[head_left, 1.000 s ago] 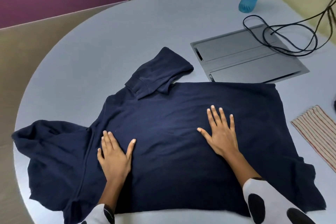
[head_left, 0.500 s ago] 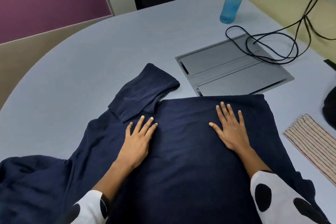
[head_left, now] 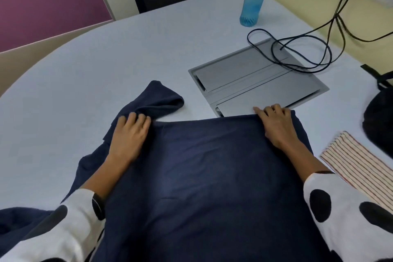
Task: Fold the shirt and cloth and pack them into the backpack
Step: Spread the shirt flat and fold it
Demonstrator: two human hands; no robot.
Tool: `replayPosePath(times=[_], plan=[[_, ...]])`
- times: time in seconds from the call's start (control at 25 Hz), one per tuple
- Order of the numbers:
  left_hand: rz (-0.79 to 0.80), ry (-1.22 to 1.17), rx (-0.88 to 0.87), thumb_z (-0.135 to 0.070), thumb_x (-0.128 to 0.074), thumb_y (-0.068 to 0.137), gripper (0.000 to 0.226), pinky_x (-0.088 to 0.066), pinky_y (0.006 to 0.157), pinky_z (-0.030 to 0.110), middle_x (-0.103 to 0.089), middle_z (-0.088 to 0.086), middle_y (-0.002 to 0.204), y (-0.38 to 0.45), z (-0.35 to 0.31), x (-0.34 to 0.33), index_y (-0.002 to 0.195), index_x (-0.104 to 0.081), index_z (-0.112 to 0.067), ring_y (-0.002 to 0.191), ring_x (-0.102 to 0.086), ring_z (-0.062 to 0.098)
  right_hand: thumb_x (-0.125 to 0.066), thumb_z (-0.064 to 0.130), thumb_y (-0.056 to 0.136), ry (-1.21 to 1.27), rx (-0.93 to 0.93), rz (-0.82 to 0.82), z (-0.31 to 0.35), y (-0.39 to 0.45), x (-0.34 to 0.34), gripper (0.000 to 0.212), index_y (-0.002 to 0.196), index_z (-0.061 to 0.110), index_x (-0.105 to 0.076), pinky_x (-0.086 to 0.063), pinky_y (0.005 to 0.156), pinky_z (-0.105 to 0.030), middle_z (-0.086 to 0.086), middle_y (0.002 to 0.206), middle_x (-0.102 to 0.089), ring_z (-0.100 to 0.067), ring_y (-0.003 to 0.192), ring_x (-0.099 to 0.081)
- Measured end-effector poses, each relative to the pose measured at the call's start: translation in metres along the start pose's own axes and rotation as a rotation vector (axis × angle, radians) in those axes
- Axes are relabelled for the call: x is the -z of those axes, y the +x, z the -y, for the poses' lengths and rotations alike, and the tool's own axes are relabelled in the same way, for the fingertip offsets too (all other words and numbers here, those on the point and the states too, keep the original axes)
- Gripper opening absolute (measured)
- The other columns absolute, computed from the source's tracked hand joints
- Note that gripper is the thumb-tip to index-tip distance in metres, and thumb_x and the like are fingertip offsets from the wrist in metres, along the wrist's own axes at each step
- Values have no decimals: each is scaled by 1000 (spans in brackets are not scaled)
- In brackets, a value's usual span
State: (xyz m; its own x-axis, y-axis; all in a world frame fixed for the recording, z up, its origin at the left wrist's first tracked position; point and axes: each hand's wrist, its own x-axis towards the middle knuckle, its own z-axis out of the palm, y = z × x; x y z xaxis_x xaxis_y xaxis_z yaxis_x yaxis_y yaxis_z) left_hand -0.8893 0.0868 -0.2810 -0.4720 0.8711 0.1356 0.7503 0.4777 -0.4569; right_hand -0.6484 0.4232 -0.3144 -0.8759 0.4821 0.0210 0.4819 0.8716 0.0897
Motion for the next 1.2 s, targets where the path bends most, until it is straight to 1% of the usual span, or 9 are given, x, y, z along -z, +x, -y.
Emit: replayPosePath(times=[0.08,0.2,0.28,0.4,0.56,0.68,0.84,1.0,1.2], plan=[[9,62,38,4,-65,62,18,-29,62,40,-51,14,66,3,13,15,72,-53,-4,75,-42,32,-77,-8,55,-74,52,-88,-7,-3,5,45,98,4,-69,-39,83,-46,-16,87,-64,-36,86,-54],[0,68,84,11,-60,58,19,-22,66,41,-46,14,55,-7,26,35,61,-47,-4,75,-44,33,-73,-9,49,-60,72,-96,-17,-22,19,29,75,1,-67,-34,87,-43,-16,74,-61,-36,78,-53],[-10,45,97,15,-60,55,21,-23,65,41,-46,14,53,-23,29,46,58,-48,-3,69,-46,33,-67,-10,54,-31,7,-54,-26,-45,29,29,80,1,-64,-40,74,-41,-15,76,-59,-35,75,-53],[29,-77,123,19,-66,44,32,-27,55,35,-43,13,44,-55,19,60,46,-45,-5,46,-45,28,-63,-11,54,22,0,-75,-35,-85,43,36,84,8,-55,-30,52,-30,-9,75,-55,-31,67,-52],[180,-335,322,13,-74,52,32,-16,44,17,-49,13,47,-112,-14,66,44,-48,-4,30,-43,28,-65,-13,51,-59,134,-58,-31,-130,46,36,71,11,-48,-30,54,-33,-6,67,-50,-29,59,-47],[300,-377,353,10,-72,59,33,-15,42,20,-52,10,53,-154,-32,63,49,-46,-8,32,-45,30,-70,-11,49,-107,154,8,-31,-157,42,38,71,13,-50,-30,56,-33,-4,69,-49,-25,59,-47],[327,-387,324,15,-76,48,44,-7,44,16,-48,5,45,-185,-51,61,49,-40,-12,27,-40,27,-75,-5,46,-103,181,135,-30,-187,40,40,71,16,-52,-28,52,-29,-1,70,-49,-19,57,-43],[316,-413,324,13,-80,46,37,-4,45,15,-54,4,50,-203,-64,61,55,-52,-10,29,-43,24,-75,-3,51,-41,98,240,-35,-206,39,39,74,20,-55,-25,50,-25,2,76,-50,-12,61,-35],[233,-397,314,14,-75,49,27,-14,44,19,-61,8,61,-210,-73,65,66,-64,-3,31,-45,26,-61,14,79,326,-188,668,-36,-193,63,17,83,31,-59,-45,72,-24,7,93,-54,-10,83,-55]])
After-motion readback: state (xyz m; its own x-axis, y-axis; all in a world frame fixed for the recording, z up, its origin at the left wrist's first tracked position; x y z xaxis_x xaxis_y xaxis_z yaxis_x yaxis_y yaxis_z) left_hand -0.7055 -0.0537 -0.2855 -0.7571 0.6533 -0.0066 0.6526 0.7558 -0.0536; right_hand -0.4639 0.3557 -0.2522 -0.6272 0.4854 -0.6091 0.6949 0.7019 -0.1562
